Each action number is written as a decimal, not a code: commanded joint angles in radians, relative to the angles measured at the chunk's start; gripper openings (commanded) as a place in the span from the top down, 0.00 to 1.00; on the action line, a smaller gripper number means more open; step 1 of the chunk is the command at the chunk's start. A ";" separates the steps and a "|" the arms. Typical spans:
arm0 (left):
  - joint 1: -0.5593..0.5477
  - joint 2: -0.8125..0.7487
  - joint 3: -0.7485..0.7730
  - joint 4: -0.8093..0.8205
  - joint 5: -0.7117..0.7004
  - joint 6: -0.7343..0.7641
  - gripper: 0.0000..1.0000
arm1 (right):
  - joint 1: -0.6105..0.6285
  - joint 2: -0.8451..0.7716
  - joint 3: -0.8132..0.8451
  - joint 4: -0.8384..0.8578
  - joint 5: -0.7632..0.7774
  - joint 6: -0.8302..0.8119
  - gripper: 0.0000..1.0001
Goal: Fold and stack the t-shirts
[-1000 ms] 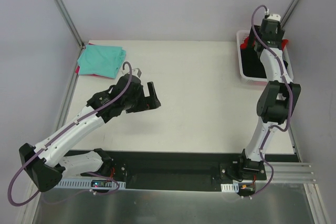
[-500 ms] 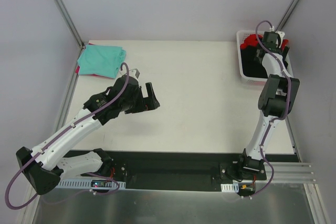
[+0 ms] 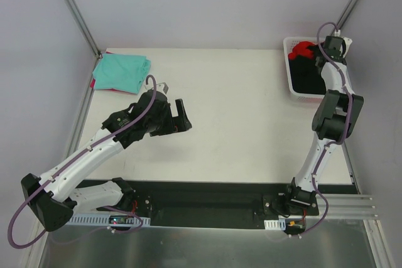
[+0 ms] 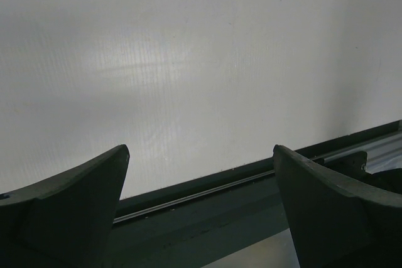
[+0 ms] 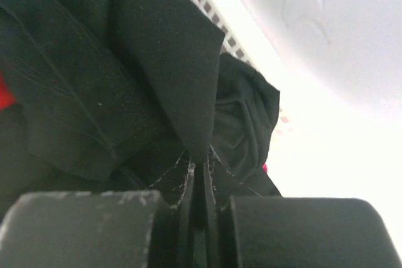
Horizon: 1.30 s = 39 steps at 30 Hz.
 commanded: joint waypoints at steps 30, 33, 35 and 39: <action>-0.038 -0.121 -0.105 0.033 -0.041 -0.082 0.02 | 0.119 -0.642 0.075 0.857 -1.221 1.394 0.99; -0.043 -0.136 -0.103 0.031 -0.044 -0.082 0.02 | 0.139 -0.765 -0.166 0.855 -1.294 1.387 0.99; -0.048 -0.142 -0.111 0.033 -0.050 -0.085 0.02 | 0.142 -0.883 -0.239 0.707 -1.350 1.274 0.99; -0.051 -0.147 -0.126 0.033 -0.066 -0.097 0.02 | 0.185 -1.062 -0.325 0.393 -1.344 0.990 0.99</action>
